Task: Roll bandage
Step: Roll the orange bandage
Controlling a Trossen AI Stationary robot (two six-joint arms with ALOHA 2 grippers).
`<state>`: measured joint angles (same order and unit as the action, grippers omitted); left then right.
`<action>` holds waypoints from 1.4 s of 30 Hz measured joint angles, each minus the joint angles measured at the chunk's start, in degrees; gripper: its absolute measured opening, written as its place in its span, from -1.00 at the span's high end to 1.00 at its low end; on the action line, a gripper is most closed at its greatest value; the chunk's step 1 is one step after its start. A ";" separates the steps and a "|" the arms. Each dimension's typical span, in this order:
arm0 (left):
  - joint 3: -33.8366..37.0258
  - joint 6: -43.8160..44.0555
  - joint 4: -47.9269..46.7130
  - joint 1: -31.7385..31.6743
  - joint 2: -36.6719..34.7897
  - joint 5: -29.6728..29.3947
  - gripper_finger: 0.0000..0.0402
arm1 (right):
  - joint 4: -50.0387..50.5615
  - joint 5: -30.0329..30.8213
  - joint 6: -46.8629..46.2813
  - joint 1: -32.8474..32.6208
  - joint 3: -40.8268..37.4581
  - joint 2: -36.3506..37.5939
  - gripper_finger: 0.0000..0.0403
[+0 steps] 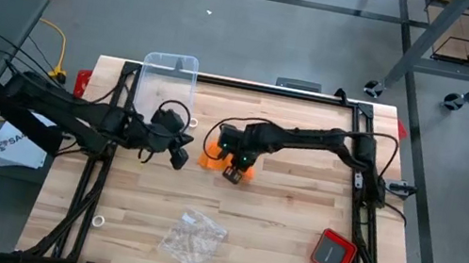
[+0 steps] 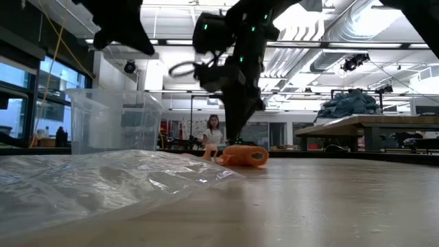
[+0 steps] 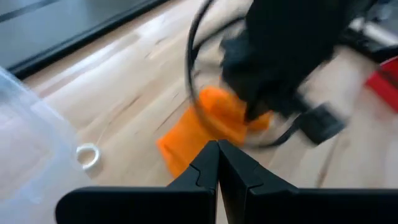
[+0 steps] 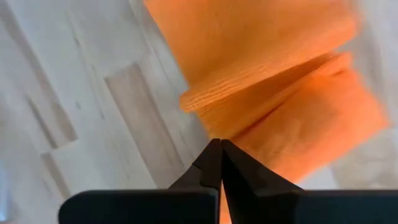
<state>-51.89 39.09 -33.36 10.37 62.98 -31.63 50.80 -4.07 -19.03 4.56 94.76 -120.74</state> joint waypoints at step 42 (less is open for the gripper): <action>10.83 -0.31 28.02 -9.15 31.20 19.15 1.00 | -8.26 -3.48 -2.70 7.10 -9.33 3.08 1.00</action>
<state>-41.06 38.79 -5.34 1.22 94.18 -12.48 42.54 -7.55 -21.74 11.66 85.43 -117.67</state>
